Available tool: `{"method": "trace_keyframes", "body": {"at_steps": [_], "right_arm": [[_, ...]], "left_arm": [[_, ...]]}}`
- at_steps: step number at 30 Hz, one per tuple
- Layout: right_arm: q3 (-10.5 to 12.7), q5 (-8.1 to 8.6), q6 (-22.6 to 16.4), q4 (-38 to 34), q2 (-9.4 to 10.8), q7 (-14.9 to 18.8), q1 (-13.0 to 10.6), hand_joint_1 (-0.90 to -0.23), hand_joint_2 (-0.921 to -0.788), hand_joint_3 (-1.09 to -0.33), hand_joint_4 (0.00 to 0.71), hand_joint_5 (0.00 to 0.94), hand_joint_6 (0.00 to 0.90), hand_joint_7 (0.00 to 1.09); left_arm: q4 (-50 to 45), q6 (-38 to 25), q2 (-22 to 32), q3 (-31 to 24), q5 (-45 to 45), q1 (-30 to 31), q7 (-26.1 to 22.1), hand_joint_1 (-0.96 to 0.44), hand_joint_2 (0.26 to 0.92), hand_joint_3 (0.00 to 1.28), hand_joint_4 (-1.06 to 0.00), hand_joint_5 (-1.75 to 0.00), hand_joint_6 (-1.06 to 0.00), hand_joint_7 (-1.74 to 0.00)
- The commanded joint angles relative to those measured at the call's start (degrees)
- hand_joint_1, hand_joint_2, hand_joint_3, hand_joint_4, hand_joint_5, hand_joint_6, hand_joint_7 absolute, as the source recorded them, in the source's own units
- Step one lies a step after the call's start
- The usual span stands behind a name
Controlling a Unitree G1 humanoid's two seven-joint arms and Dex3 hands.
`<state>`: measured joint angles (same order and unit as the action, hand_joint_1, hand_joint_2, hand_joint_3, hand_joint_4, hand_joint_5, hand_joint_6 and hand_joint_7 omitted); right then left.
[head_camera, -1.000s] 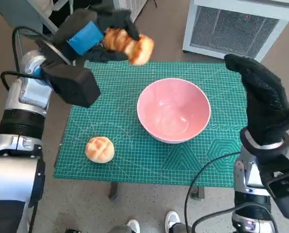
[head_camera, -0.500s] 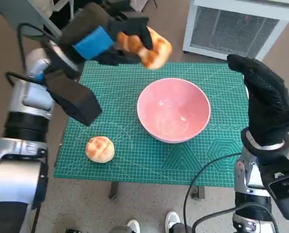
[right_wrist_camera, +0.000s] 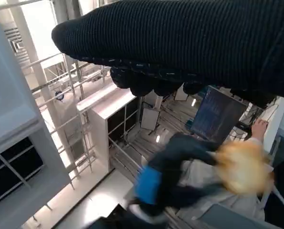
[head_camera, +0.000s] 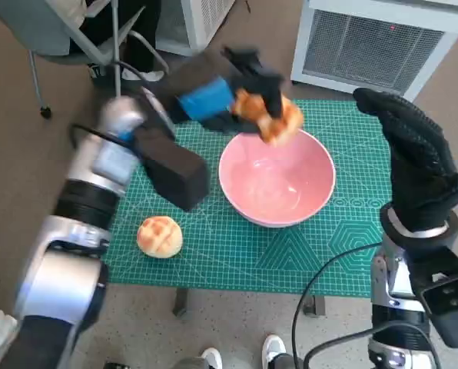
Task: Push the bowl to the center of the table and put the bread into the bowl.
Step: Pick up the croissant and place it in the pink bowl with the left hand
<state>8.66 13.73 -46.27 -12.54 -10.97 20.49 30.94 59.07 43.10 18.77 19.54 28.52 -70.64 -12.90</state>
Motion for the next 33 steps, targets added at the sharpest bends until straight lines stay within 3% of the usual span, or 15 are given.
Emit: {"method": "trace_keyframes", "body": {"at_steps": [1, 9, 11, 13, 14, 15, 17, 19, 26, 33], "right_arm": [[0.07, -0.09, 0.51, 0.44, -0.18, -0.52, -1.48, -0.638, -0.921, -0.754, 0.311, 0.010, -0.001, 0.76], [0.16, -1.02, 0.27, 1.42, -0.19, -1.21, -2.24, -0.610, -0.921, -0.758, 0.310, 0.009, -0.001, 0.76], [0.17, -1.34, 0.17, 1.53, -0.22, -1.45, -2.31, -0.607, -0.921, -0.758, 0.311, 0.009, -0.001, 0.76], [0.15, -1.63, 0.15, 1.79, -0.24, -1.69, -2.40, -0.601, -0.921, -0.760, 0.311, 0.010, -0.001, 0.76], [0.13, -1.75, 0.15, 1.91, -0.24, -1.81, -2.45, -0.599, -0.921, -0.762, 0.311, 0.010, -0.001, 0.76], [0.11, -1.84, 0.17, 2.05, -0.27, -1.91, -2.51, -0.598, -0.921, -0.763, 0.311, 0.010, -0.001, 0.76], [0.10, -1.99, 0.15, 2.20, -0.28, -2.09, -2.58, -0.595, -0.921, -0.767, 0.312, 0.010, -0.001, 0.75], [0.09, -2.15, 0.10, 2.22, -0.23, -2.26, -2.58, -0.594, -0.921, -0.769, 0.312, 0.009, -0.001, 0.75], [-0.03, -2.88, 0.04, 2.26, -0.04, -2.97, -2.48, -0.594, -0.921, -0.770, 0.313, 0.010, -0.001, 0.74], [-0.34, -3.15, 0.10, 2.23, 0.25, -3.56, -2.50, -0.599, -0.921, -0.771, 0.314, 0.010, -0.001, 0.74]], "left_arm": [[3.48, -0.82, -2.02, 1.98, 2.16, -2.36, 1.56, 0.00, 0.920, 0.05, -0.68, -1.09, -0.68, -1.19], [7.74, -1.88, -4.59, 3.84, 3.15, -1.57, 0.48, 0.00, 0.920, 0.06, -0.68, -1.10, -0.66, -1.21], [8.52, -2.66, -4.89, 4.11, 3.11, -1.43, -0.53, 0.00, 0.920, 0.09, -0.64, -1.14, -0.63, -1.23], [9.31, -4.00, -5.13, 4.40, 3.08, -1.38, -2.07, 0.00, 0.921, 0.20, -0.52, -1.27, -0.50, -1.37], [9.57, -4.60, -5.20, 4.48, 2.99, -1.35, -2.84, -0.04, 0.893, 0.18, -0.43, -0.95, -0.40, -1.11], [9.84, -5.58, -5.26, 4.40, 2.64, -1.36, -4.35, -0.05, 0.889, 0.16, -0.43, -0.79, -0.39, -0.98], [10.11, -7.47, -5.29, 3.98, 1.71, -1.50, -7.69, -0.11, 0.872, 0.09, -0.32, -0.33, -0.29, -0.60], [10.06, -9.17, -5.16, 3.43, 0.78, -1.71, -10.95, -0.15, 0.852, 0.05, -0.21, -0.17, -0.23, -0.44], [7.02, -9.84, -2.92, 1.82, -1.59, -0.43, -15.60, -0.30, 0.830, 0.01, -0.03, -0.01, -0.11, -0.23], [2.33, -2.96, 1.48, -1.23, -5.43, 3.20, -15.79, -0.37, 0.838, 0.01, 0.00, 0.00, -0.10, -0.20]]}}
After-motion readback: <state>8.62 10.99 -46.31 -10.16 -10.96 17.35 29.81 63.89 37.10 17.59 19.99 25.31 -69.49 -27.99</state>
